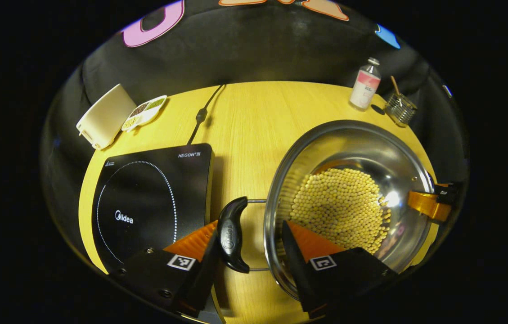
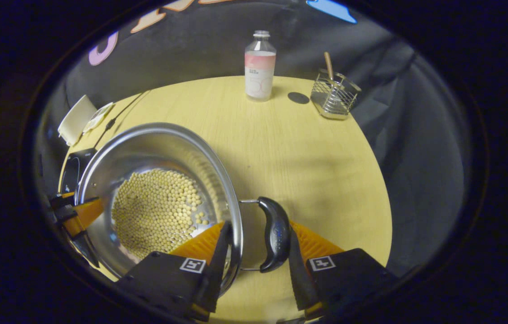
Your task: First push the handle of the pot to place it horizontally, then grasp the pot with both hands and set it on the induction cooktop.
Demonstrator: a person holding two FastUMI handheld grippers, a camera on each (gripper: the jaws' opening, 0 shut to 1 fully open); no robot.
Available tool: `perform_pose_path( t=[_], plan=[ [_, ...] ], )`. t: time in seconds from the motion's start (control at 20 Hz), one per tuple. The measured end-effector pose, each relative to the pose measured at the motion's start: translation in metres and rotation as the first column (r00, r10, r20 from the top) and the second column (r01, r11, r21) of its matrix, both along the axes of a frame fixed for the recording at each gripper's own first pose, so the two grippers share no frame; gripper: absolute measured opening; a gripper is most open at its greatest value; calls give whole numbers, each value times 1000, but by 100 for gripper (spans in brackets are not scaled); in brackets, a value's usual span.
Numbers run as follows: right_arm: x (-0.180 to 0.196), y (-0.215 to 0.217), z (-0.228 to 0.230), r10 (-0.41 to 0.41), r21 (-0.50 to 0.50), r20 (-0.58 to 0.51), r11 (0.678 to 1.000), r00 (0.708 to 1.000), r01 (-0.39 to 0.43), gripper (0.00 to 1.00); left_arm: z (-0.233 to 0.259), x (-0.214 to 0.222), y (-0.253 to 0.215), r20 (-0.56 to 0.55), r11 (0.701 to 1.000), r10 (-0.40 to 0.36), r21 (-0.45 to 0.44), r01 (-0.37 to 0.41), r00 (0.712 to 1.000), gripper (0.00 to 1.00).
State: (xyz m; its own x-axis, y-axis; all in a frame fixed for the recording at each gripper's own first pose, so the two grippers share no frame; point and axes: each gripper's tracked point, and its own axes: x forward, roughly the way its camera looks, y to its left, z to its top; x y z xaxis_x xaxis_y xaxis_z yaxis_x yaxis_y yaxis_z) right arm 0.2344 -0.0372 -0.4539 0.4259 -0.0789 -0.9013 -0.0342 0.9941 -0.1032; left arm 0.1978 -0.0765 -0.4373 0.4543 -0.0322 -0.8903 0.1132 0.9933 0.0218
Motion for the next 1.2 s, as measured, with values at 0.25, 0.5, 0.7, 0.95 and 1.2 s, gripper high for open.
perform_pose_path(
  t=[0.25,0.5,0.7,0.95,1.2],
  plan=[
    [-3,-1,8,-25,13,-6,1000,1000,25,47,0,-2,-3,-48,996,22,-80,-26,999,66],
    [-13,-3,28,-39,19,8,999,999,39,47,21,-6,-4,-22,996,10,-89,-12,1000,62],
    [-18,3,48,-43,32,25,999,999,42,47,44,-12,4,0,996,14,-91,-14,1000,61],
    [-34,20,76,-22,56,56,998,998,19,47,77,-28,23,37,996,28,-81,-25,999,61],
    [-52,39,98,9,91,58,996,998,-14,54,102,-49,45,57,996,54,-72,-50,997,63]
  ],
)
